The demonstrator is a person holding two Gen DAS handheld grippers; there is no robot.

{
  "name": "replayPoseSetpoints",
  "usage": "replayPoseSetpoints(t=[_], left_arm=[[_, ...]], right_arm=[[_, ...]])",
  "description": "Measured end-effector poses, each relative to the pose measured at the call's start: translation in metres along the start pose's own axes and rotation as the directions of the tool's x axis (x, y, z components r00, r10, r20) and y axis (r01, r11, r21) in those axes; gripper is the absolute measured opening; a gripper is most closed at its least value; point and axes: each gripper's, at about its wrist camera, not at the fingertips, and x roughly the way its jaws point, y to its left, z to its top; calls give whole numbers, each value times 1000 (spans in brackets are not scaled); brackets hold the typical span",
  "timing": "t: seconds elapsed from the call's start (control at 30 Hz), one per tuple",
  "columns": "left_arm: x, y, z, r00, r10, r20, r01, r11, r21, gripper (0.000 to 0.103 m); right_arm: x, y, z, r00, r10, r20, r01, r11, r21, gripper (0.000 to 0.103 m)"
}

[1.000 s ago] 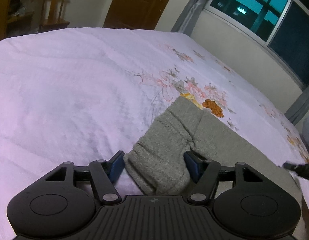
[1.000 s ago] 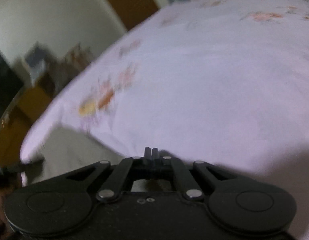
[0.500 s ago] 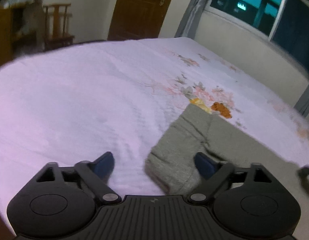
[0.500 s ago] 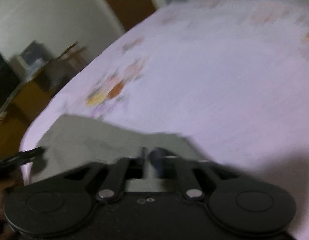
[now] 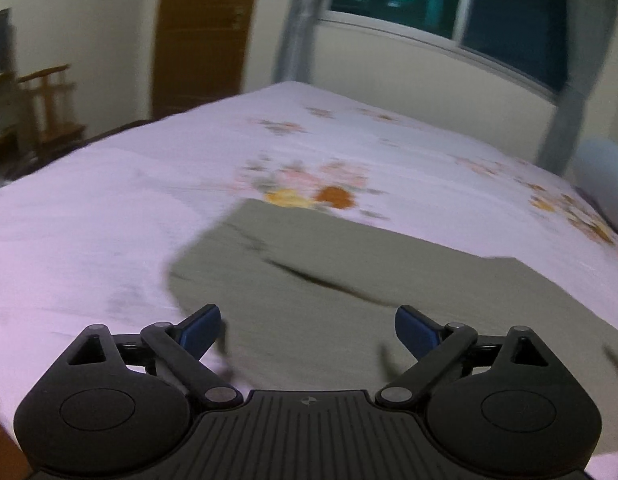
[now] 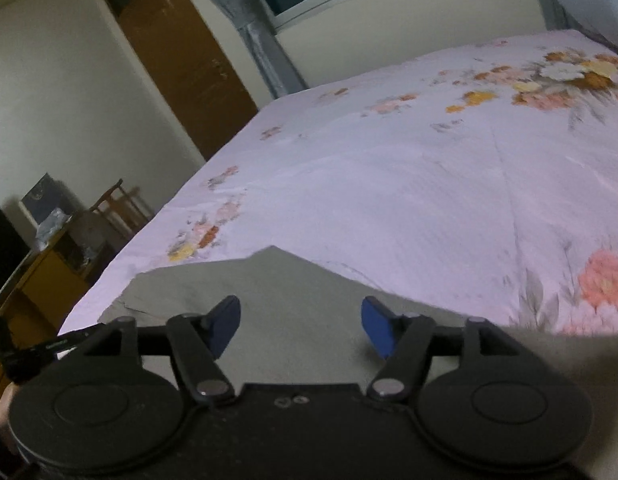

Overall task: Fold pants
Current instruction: 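Lay the folded edge flat and open the left gripper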

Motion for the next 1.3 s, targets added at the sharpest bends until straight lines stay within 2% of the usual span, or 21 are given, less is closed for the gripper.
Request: replayPoseSetpoints(t=[0.1,0.17,0.2,0.23,0.27,0.33,0.37,0.4,0.43,0.47,0.57,0.6,0.7,0.77,0.83,0.97,1.03,1.1,1.13,1.23,1.3], left_arm=[[0,-33,-9,998,-69,-10,69,996,53,94],[5,-48,-19,996,-85,-35,88,993,80,94],[12,-54,-25,994,-77,-72,84,992,94,94],[20,-57,-33,992,-54,-112,68,990,121,94],[23,-59,-43,993,-40,-110,58,984,170,96],[20,-56,-53,997,-43,-70,57,976,212,100],[18,-54,-54,996,-53,-67,66,977,203,100],[16,-50,-53,996,-62,-65,74,978,195,100],[14,-48,-52,996,-65,-65,76,978,192,101],[13,-47,-50,996,-64,-65,76,978,192,101],[3,-50,-45,998,-49,-45,56,983,177,101],[1,-52,-44,998,-51,-34,56,984,167,101],[-4,-62,-43,998,-65,-20,68,985,158,101],[-6,-77,-46,996,-89,-22,92,980,177,101],[-8,-97,-49,993,-116,-25,118,973,199,101],[-3,-136,-61,984,-166,-68,177,959,222,103],[1,-152,-69,981,-158,-116,182,954,237,103],[0,-162,-72,984,-136,-114,161,951,262,103],[-1,-164,-72,982,-149,-119,175,952,252,103],[-7,-168,-74,982,-147,-119,172,955,241,103],[-11,-172,-77,981,-157,-112,179,957,230,103]], right_arm=[[17,-7,-8,999,-46,8,45,998,45,66],[27,-25,-13,998,-69,-10,69,993,97,65],[29,-37,-18,995,-96,-30,99,986,131,65],[30,-51,-21,990,-127,-53,135,976,170,57],[28,-63,-24,987,-148,-62,157,969,192,51],[14,-93,-27,987,-157,-29,159,952,261,30],[3,-105,-27,985,-175,-9,170,942,291,28],[-9,-114,-26,979,-206,13,191,931,311,29],[-24,-125,-26,967,-253,36,227,914,336,38],[-42,-135,-25,950,-306,58,264,890,373,40],[-98,-156,-33,942,-294,164,193,871,451,44],[-117,-157,-37,933,-310,183,202,872,445,47],[-172,-159,-63,890,-366,273,194,844,500,75],[-210,-163,-91,859,-399,320,162,806,570,75],[-234,-169,-118,835,-440,331,152,762,630,73],[-266,-190,-168,800,-502,330,96,650,754,69],[-267,-203,-183,801,-495,336,42,607,794,61],[-265,-213,-196,803,-485,345,3,583,813,53],[-261,-218,-199,806,-483,344,-6,573,819,51],[-251,-227,-204,818,-461,343,-30,562,827,42],[-246,-228,-204,816,-443,371,-52,583,811,42]])
